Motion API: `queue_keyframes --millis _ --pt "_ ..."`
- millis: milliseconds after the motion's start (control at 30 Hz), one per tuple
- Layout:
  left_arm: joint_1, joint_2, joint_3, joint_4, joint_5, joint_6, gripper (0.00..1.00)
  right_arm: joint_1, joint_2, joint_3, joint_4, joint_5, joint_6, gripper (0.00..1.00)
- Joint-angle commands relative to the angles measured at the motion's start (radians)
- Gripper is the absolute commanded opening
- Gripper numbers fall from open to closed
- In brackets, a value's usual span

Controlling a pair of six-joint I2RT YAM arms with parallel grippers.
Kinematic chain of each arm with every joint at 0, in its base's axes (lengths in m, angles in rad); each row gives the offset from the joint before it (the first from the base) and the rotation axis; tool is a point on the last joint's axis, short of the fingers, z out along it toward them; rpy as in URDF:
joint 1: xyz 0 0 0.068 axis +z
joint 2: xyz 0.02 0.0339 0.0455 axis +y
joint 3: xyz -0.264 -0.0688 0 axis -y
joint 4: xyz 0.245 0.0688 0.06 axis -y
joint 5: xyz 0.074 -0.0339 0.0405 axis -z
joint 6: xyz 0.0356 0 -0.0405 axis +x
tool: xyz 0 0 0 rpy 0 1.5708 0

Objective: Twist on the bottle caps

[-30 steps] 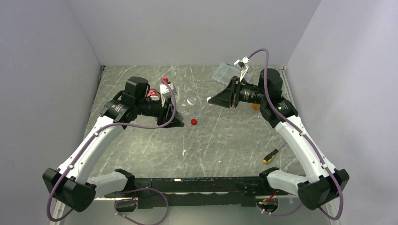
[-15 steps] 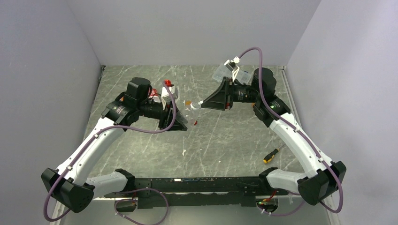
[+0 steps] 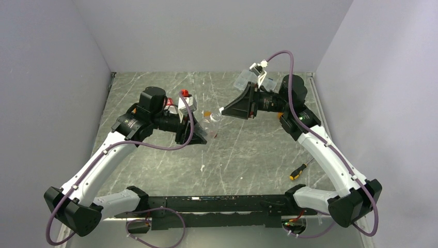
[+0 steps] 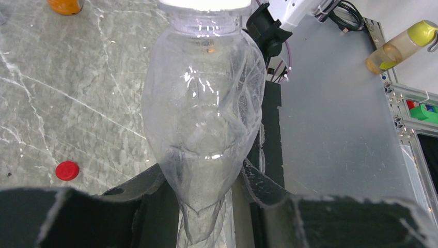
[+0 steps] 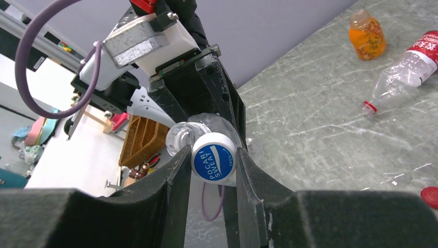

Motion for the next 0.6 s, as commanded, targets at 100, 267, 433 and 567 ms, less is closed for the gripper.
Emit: queue_keyframes --millis 100,267,433,567 --pt "-0.005 -0.002 0.002 0.035 0.008 0.002 0.00 0.012 -0.027 0.024 0.085 -0.029 0.025 0.09" --pt "-0.005 0.005 0.012 0.035 0.017 0.008 0.00 0.081 0.000 0.076 -0.046 -0.018 -0.088 0.09" --pt "-0.006 0.017 0.018 0.021 0.023 0.014 0.00 0.098 -0.003 0.078 -0.062 -0.005 -0.107 0.09" --pt "-0.008 0.011 0.021 0.012 0.019 0.020 0.00 0.103 0.009 0.108 -0.140 -0.023 -0.159 0.09"
